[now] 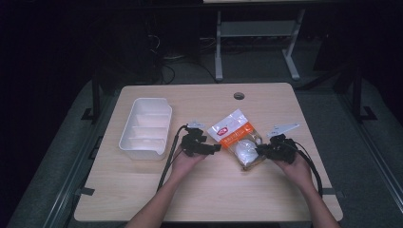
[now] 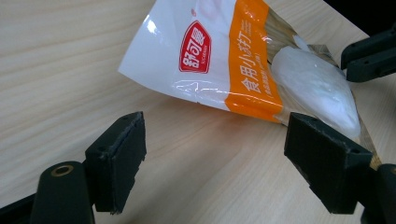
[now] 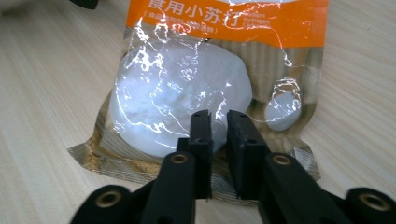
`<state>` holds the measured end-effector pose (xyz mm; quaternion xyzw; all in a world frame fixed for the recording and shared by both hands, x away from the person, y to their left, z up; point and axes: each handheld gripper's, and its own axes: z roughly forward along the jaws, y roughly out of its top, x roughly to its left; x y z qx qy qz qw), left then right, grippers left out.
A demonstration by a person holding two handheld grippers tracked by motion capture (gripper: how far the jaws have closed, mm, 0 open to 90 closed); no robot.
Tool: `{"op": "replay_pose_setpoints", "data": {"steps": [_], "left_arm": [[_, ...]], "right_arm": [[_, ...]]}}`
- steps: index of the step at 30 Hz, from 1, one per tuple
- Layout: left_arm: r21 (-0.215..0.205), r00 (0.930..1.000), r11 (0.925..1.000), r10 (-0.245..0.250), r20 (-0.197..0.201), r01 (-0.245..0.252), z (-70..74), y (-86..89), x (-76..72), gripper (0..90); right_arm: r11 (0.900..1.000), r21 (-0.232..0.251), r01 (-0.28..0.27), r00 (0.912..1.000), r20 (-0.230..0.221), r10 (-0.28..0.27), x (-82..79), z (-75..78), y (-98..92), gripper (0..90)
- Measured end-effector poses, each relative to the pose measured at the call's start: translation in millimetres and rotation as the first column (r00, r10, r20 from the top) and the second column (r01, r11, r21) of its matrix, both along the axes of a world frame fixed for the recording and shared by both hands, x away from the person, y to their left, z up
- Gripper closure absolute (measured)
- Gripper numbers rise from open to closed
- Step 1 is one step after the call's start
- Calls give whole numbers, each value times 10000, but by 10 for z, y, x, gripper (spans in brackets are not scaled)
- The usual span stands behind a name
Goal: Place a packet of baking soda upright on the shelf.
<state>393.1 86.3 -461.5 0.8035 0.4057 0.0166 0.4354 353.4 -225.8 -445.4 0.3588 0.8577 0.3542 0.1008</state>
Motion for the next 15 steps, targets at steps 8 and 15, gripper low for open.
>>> {"op": "replay_pose_setpoints", "data": {"steps": [8,15], "left_arm": [[-628,9977,9979,-164,-660,123,-28,-157,126,251],[-1446,9890,9891,50,-1481,-267,-74,-214,232,457]], "right_arm": [[9999,-164,9,9996,266,-5,-45,-39,7,876],[9997,-238,-45,9992,386,54,-59,-49,9,874]]}}
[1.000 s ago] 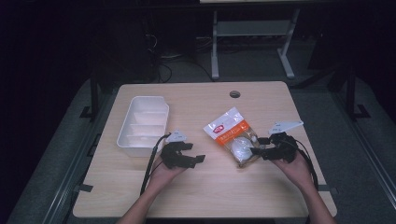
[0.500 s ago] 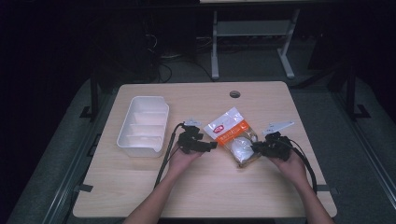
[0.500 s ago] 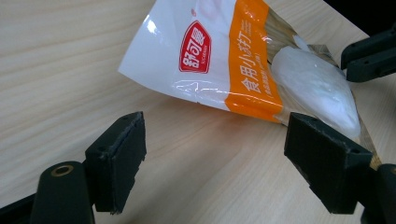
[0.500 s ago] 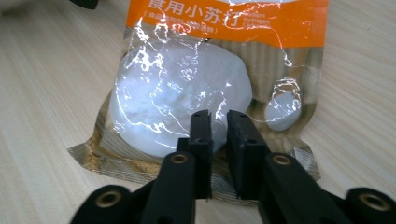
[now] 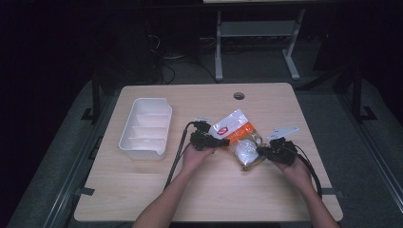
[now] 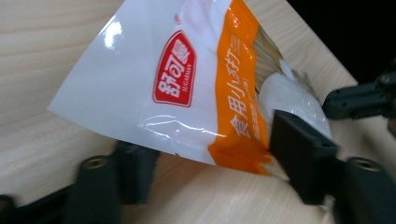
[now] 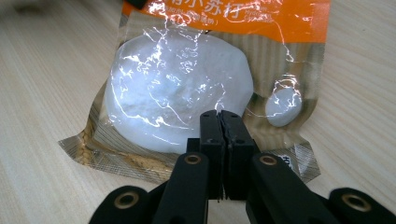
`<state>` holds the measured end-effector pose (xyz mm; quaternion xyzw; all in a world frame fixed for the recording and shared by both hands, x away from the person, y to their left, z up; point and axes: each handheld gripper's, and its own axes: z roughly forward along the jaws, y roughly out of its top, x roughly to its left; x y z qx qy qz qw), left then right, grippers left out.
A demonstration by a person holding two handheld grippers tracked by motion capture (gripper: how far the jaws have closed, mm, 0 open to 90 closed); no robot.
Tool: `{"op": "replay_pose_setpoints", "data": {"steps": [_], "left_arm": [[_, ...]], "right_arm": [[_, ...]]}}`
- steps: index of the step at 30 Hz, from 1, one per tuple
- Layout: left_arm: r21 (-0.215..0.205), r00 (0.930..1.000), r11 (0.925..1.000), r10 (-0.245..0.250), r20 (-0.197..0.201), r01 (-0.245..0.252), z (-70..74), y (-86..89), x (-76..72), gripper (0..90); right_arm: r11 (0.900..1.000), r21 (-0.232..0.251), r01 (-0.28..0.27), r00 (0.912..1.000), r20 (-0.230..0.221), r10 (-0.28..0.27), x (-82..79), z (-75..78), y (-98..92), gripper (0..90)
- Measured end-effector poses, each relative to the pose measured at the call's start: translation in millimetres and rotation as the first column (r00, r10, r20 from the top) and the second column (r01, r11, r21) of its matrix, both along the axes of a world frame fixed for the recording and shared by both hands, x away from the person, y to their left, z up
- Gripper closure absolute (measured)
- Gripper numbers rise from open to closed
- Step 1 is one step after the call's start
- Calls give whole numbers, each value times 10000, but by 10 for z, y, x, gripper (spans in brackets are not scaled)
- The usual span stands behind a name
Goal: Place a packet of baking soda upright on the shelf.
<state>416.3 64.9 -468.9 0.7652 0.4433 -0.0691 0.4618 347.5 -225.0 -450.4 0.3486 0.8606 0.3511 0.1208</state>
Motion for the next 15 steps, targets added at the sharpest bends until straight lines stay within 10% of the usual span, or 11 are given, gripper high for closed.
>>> {"op": "replay_pose_setpoints", "data": {"steps": [8,15], "left_arm": [[-469,9998,9989,107,195,-98,27,2,1,883],[-631,9962,9967,-468,741,516,193,19,-90,900]], "right_arm": [[9993,153,-327,9992,-204,330,3,0,-13,766],[9978,669,8,9998,192,-21,-13,122,-111,501]]}}
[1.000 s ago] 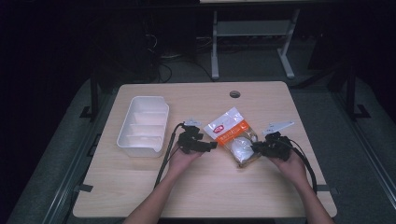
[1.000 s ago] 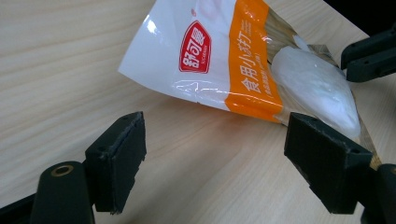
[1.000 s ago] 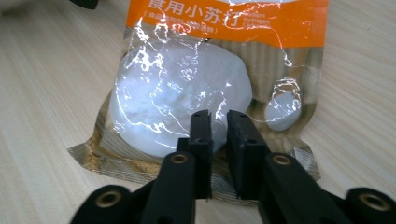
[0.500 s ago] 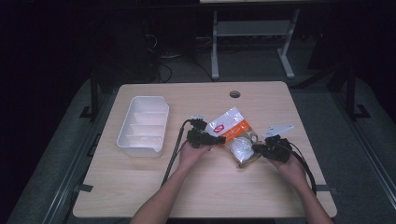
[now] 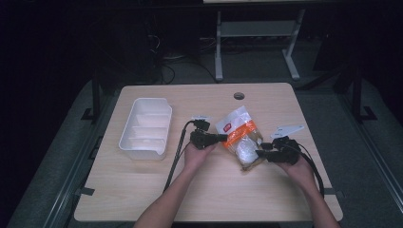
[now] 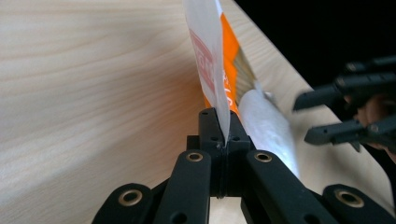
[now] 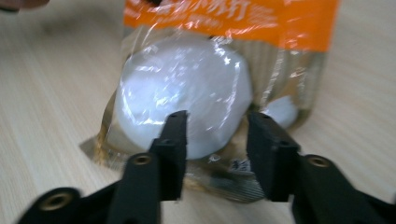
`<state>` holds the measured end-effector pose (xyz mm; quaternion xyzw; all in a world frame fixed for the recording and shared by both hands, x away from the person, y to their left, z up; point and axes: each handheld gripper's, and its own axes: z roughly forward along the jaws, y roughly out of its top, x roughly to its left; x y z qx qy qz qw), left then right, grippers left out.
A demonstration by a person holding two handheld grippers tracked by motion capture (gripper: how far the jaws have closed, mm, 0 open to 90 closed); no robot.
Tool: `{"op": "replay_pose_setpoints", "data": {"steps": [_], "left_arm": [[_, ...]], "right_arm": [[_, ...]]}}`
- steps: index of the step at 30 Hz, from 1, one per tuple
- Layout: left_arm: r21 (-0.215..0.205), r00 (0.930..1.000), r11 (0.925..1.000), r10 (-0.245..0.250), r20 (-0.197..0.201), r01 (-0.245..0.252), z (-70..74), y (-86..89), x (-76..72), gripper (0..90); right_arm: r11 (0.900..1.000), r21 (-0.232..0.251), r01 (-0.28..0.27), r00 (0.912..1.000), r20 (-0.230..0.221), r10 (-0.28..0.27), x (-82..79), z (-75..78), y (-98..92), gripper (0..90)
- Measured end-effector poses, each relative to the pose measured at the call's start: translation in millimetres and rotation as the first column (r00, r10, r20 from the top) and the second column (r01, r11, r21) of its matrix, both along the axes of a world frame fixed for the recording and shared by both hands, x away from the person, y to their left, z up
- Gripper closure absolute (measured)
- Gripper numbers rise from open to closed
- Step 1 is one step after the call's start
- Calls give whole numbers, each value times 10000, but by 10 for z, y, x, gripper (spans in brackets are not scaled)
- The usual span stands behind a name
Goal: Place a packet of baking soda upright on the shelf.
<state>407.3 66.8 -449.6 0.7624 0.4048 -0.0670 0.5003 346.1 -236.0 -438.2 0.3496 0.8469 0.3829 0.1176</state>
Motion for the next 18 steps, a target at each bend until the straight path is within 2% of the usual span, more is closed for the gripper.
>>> {"op": "replay_pose_setpoints", "data": {"steps": [4,5,6,9,10,12,13,14,16,17,18], "left_arm": [[-110,9993,9998,-189,318,193,111,21,-60,900],[-122,9972,9993,-342,667,350,204,32,-117,900],[-122,9972,9993,-342,667,350,204,32,-117,900],[-142,9925,9980,-599,1065,617,339,46,-206,900],[-10,9885,9970,-771,1300,779,412,54,-259,900],[135,9840,9951,-989,1484,980,470,65,-302,900],[135,9840,9951,-989,1484,980,470,65,-302,900],[260,9793,9933,-1156,1662,1129,523,77,-350,900],[322,9769,9921,-1248,1733,1210,547,84,-370,900],[467,9708,9893,-1450,1909,1386,595,99,-410,900],[467,9708,9893,-1450,1909,1386,595,99,-410,900]], "right_arm": [[9952,917,353,9993,123,-365,-14,80,-118,405],[9936,1042,443,9988,155,-462,-18,89,-136,373],[9923,1120,538,9982,188,-562,-19,97,-150,365],[9889,1379,552,9975,350,-606,-28,134,-161,346],[9882,1426,551,9971,444,-620,-34,150,-153,338],[9852,1653,464,9971,514,-556,-40,175,-140,334],[9852,1653,464,9971,514,-556,-40,175,-140,334],[9844,1718,384,9971,575,-489,-39,181,-117,320],[9842,1734,365,9974,551,-467,-40,180,-102,315],[9822,1855,292,9980,497,-391,-32,169,-86,314],[9814,1903,254,9983,473,-350,-28,165,-78,313]]}}
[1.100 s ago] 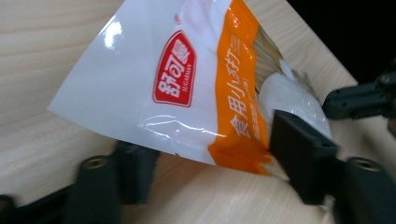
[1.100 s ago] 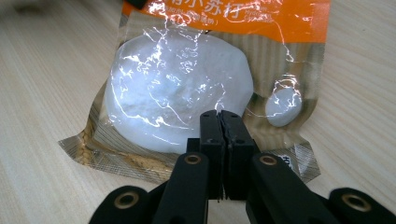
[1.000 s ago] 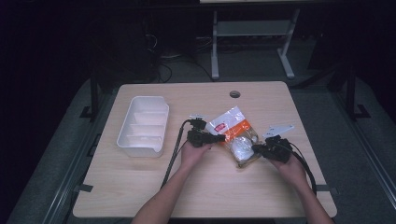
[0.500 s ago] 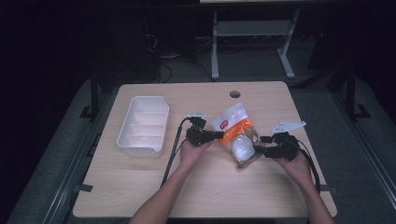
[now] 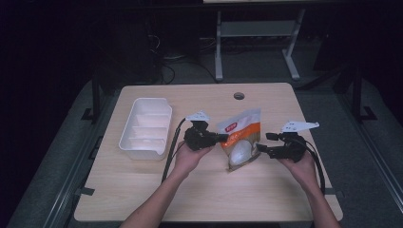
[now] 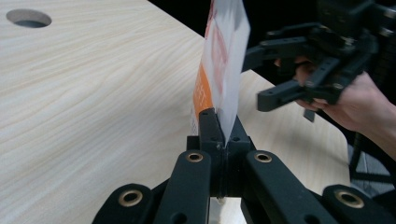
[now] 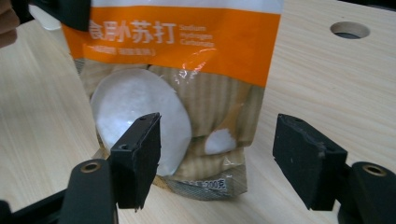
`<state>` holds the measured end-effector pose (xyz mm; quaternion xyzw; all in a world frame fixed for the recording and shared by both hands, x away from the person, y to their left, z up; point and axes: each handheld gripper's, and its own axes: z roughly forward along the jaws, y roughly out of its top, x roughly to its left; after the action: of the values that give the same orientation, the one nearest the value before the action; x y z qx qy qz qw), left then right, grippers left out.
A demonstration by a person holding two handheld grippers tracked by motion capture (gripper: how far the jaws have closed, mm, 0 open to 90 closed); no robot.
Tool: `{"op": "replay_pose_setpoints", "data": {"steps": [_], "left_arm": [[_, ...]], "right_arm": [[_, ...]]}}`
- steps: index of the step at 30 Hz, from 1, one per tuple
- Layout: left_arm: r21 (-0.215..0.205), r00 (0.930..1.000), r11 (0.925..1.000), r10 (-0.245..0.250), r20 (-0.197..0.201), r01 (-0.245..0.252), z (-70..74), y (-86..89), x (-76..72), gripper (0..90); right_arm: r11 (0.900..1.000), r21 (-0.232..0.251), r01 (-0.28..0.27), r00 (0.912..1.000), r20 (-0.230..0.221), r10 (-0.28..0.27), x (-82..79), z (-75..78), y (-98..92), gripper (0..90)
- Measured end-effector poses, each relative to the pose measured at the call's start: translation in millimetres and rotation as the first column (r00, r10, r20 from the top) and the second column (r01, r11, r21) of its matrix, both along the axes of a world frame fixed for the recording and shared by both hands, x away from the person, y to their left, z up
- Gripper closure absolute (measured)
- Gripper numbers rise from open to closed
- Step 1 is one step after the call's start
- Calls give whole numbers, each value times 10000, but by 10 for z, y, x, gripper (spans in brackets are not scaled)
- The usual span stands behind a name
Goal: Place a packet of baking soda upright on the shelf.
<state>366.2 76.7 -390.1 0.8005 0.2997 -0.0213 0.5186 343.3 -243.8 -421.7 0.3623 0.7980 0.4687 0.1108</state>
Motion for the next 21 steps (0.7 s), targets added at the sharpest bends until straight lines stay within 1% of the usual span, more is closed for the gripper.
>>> {"op": "replay_pose_setpoints", "data": {"steps": [2,4,5,6,7,8,10,12,13,14,15,16,17,19,20,21], "left_arm": [[208,9993,9995,-239,294,233,73,22,-67,900],[232,9989,9993,-316,353,307,94,32,-86,900],[272,9978,9986,-465,476,452,130,48,-123,900],[272,9978,9986,-465,476,452,130,48,-123,900],[336,9969,9980,-549,559,531,148,57,-140,900],[388,9958,9971,-677,615,654,173,74,-167,900],[392,9953,9967,-733,636,709,182,81,-178,900],[443,9932,9949,-941,687,911,206,100,-208,900],[467,9920,9938,-1042,712,1010,214,103,-216,900],[467,9920,9938,-1042,712,1010,214,103,-216,900],[497,9910,9929,-1120,738,1085,225,106,-226,900],[565,9881,9904,-1307,812,1264,247,108,-244,900],[610,9866,9892,-1380,870,1330,256,109,-254,900],[676,9862,9891,-1366,931,1307,266,126,-265,900],[656,9869,9900,-1308,947,1249,265,141,-262,900],[620,9880,9909,-1247,916,1193,261,162,-255,900]], "right_arm": [[9999,109,-92,9999,45,91,1,2,18,313],[9995,247,-176,9998,110,174,-3,10,35,313],[9993,314,-198,9997,154,193,-4,15,44,307],[9993,314,-198,9997,154,193,-4,15,44,307],[9987,431,-279,9995,168,272,-7,23,70,300],[9982,478,-360,9992,164,353,-9,25,89,311],[9953,685,-681,9976,172,671,-18,29,134,358],[9913,744,-1087,9940,225,1073,-29,31,196,416],[9883,768,-1320,9911,253,1304,-31,28,228,424],[9883,768,-1320,9911,253,1304,-31,28,228,424],[9870,684,-1452,9893,263,1437,-35,29,261,443],[9839,430,-1733,9844,400,1716,-44,33,318,497],[9829,349,-1808,9826,493,1790,-50,34,345,514],[9780,239,-2073,9771,549,2058,-66,43,385,587],[9768,189,-2135,9759,510,2123,-76,49,400,628],[9745,167,-2240,9736,495,2229,-81,52,409,686]]}}
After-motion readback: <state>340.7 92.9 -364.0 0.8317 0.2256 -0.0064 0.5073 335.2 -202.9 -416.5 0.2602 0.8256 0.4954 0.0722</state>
